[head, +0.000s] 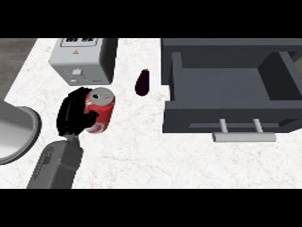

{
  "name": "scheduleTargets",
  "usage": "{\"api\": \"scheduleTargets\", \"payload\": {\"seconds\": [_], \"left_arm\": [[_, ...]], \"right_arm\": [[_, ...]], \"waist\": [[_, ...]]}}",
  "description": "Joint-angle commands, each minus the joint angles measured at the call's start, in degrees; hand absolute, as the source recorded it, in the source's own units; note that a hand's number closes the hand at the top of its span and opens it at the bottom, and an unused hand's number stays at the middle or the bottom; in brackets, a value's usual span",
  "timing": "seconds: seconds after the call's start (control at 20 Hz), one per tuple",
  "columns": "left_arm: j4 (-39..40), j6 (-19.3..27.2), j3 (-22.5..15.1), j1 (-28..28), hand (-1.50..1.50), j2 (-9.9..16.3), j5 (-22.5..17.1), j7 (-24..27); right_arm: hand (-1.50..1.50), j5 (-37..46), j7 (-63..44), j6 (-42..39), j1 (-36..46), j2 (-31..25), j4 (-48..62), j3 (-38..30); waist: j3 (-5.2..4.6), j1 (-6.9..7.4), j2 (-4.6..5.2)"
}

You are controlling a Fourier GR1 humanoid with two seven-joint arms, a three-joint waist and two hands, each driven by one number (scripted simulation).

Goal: Pick up the can, place it into the drawer and close the drawer

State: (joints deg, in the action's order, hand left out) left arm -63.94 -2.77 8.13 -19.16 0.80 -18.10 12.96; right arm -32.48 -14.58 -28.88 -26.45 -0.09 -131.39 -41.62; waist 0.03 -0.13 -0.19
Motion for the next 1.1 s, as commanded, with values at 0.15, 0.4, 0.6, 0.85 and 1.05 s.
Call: {"api": "scheduleTargets", "payload": {"seconds": [0.15, 0.4, 0.6, 0.85, 1.05], "left_arm": [[-13.6, 9.2, -5.6, -3.1, 1.50, -0.8, 2.7, -12.2], [-20.5, 14.4, -9.8, -3.2, 1.50, -0.8, 2.9, -17.8], [-17.3, 19.3, -10.6, -11.5, 1.50, -0.8, 5.1, -19.6], [-15.3, 24.1, -12.8, -16.8, 1.50, -0.8, 5.9, -21.1], [-12.2, 27.1, -11.1, -26.8, 1.50, -0.8, 5.4, -26.7]], "right_arm": [[-1.50, -0.1, -1.4, 2.3, -0.8, 0.1, -3.1, 1.7], [-1.50, 2.1, -2.0, 2.7, 4.1, 0.0, -0.6, 0.4], [-1.50, -0.4, -1.2, 2.0, -1.2, 0.1, -2.9, 1.6], [-1.50, -3.1, 0.0, -0.7, 0.9, -2.7, 1.9, -3.1], [-1.50, 2.4, 0.0, 0.2, 1.3, 0.1, 0.9, 1.9]], "waist": [[-0.01, -0.07, 0.03], [-0.02, 0.10, 0.08], [-0.02, -0.45, 0.11], [-0.01, -0.61, 0.09], [0.00, -0.68, 0.22]]}}
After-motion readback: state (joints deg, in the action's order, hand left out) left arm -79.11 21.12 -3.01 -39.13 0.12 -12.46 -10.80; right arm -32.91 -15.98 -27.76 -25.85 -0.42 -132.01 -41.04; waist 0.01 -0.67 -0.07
